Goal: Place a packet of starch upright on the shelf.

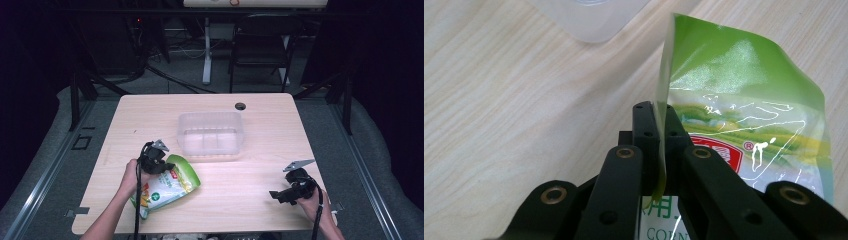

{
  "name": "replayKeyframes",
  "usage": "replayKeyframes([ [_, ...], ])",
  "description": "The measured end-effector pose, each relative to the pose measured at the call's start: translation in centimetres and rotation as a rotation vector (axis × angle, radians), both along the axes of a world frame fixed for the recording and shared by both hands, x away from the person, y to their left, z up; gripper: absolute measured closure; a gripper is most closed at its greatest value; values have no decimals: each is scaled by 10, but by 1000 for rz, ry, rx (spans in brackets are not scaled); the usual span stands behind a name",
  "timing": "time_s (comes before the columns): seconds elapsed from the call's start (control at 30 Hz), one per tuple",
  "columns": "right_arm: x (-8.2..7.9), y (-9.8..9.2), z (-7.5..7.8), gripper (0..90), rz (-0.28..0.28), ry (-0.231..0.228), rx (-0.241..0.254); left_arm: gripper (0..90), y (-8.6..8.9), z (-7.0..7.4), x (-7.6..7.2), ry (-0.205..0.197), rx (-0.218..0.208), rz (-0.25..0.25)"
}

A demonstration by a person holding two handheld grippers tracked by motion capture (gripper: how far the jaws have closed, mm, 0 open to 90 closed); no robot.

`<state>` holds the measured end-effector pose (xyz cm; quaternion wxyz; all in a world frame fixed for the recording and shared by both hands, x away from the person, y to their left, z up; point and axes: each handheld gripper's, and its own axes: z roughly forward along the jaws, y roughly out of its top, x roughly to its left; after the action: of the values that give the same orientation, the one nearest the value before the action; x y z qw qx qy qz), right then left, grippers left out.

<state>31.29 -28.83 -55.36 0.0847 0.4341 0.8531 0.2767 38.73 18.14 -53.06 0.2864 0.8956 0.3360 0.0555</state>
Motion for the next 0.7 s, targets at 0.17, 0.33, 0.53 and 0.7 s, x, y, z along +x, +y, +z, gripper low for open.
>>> replayKeyframes([
  [0.17,0,0,0,46,0,-1,-1,896,6,3,-3,-29,-13,20],
  [0.33,-1,0,1,22,-17,-15,-1,896,9,6,-5,-48,-24,31],
  [0.53,-2,1,1,0,12,-2,5,895,10,11,-9,-76,-35,33],
  [0.7,-2,3,1,0,23,-10,-7,896,10,15,-11,-86,-41,43],
])
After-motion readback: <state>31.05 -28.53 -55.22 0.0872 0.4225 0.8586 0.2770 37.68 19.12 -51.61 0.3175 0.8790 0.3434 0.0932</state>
